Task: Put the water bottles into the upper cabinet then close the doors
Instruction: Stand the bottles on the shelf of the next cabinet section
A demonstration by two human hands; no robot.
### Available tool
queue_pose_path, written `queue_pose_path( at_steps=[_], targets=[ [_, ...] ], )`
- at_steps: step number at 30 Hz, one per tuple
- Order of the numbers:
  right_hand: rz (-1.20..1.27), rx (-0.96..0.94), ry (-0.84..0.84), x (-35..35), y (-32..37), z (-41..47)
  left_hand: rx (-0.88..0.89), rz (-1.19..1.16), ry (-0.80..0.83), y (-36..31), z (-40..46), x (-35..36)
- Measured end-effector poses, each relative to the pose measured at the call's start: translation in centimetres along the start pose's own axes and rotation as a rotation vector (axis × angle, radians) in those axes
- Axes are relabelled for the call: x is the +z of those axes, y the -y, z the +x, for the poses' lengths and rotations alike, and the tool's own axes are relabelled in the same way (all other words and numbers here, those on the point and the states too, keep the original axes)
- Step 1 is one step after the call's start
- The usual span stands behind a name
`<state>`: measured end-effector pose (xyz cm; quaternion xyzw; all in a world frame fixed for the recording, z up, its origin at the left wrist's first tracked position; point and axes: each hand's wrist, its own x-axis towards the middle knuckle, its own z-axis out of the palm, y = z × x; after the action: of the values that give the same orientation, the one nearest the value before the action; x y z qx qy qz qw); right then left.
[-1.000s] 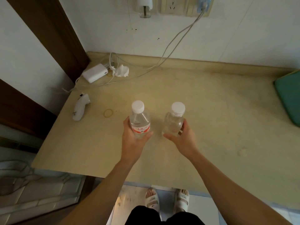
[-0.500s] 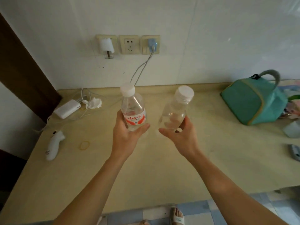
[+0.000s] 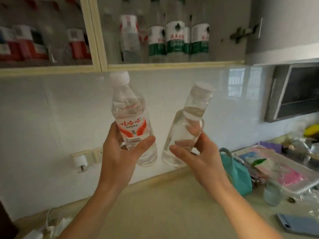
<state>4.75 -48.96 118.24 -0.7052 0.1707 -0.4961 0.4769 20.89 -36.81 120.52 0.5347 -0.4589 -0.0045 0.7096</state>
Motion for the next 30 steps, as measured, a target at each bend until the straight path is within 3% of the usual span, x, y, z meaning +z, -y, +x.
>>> queue_pose_path(
  at_steps=[7, 13, 22, 30],
  targets=[
    [-0.030, -0.206, -0.088, -6.7, 10.2, 9.8, 0.250, -0.017, 0.056, -10.8, 9.8, 5.3],
    [-0.085, -0.258, -0.158, -12.3, 15.6, 18.1, 0.225, 0.031, 0.092, -15.8, 17.2, 9.0],
    [-0.248, -0.073, -0.130, -17.0, 15.6, 27.7, 0.002, 0.111, 0.052, -13.5, 24.5, 13.3],
    [-0.417, -0.046, -0.112, -17.3, 12.1, 32.6, -0.014, 0.170, -0.022, -11.3, 26.1, 16.9]
  ],
)
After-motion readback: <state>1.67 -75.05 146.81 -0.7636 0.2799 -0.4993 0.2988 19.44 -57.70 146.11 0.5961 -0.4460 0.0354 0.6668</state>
